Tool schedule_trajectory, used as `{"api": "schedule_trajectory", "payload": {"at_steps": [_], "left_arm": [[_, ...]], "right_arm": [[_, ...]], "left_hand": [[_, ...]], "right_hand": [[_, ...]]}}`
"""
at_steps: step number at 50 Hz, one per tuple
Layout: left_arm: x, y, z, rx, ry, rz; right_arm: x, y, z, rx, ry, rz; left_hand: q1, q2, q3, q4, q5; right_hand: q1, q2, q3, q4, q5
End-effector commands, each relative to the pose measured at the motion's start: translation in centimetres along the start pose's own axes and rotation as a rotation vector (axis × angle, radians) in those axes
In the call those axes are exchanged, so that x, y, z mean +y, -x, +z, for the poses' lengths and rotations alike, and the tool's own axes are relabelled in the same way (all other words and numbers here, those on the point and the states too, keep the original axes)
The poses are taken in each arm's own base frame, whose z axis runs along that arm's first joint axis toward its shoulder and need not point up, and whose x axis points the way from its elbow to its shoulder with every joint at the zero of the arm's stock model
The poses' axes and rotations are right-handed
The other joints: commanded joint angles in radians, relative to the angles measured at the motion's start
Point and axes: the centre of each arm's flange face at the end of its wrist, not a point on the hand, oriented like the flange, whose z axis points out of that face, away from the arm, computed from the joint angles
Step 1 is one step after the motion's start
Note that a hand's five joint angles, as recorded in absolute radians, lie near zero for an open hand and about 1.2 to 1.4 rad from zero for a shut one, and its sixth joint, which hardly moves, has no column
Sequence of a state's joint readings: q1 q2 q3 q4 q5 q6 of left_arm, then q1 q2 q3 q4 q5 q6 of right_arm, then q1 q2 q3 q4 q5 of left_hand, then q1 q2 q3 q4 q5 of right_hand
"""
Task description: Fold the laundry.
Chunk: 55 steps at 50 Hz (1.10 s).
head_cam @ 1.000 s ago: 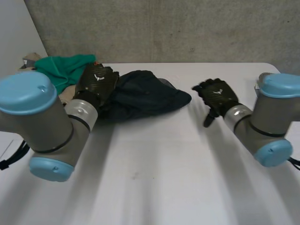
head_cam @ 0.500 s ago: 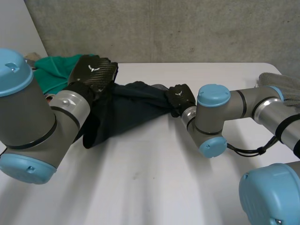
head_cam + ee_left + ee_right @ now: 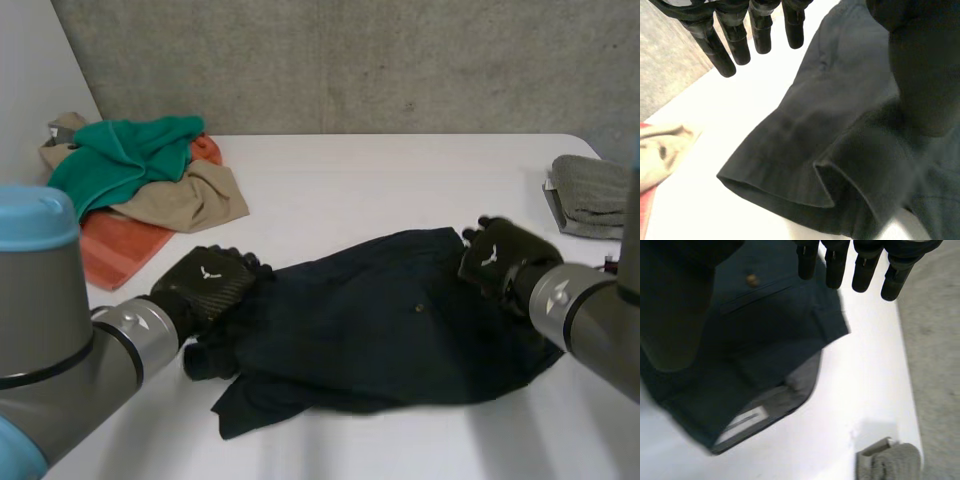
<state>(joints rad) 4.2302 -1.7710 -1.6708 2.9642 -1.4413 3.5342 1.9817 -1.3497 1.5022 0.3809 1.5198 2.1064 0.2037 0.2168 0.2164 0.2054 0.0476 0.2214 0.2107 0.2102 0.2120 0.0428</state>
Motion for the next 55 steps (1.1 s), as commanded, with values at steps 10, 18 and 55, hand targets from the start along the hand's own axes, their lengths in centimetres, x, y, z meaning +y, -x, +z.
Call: {"api": "schedule_trajectory", "payload": {"at_steps": [10,18,55], "left_arm": [[-4.6,4.6,3.3,-0.119,-0.038,-0.074],[-1.6,5.2,9.1,-0.132,0.131,-0.086],[-0.9,1.8,13.7,-0.073,0.022,-0.083]], "right_arm": [[-2.5,-4.3,5.2,0.024,-0.129,0.223],[-1.9,-2.0,12.4,-0.019,-0.139,0.305],[-7.9,-7.5,-0.1,0.031,-0.566,0.316]], "left_hand": [[0.004,-0.01,-0.009,0.002,-0.015],[0.109,0.096,0.097,0.108,0.091],[0.07,0.057,0.058,0.069,0.052]], "right_hand": [[-0.047,-0.036,-0.036,-0.037,-0.043],[0.021,0.031,0.032,0.03,0.025],[1.175,1.186,1.186,1.184,1.179]]}}
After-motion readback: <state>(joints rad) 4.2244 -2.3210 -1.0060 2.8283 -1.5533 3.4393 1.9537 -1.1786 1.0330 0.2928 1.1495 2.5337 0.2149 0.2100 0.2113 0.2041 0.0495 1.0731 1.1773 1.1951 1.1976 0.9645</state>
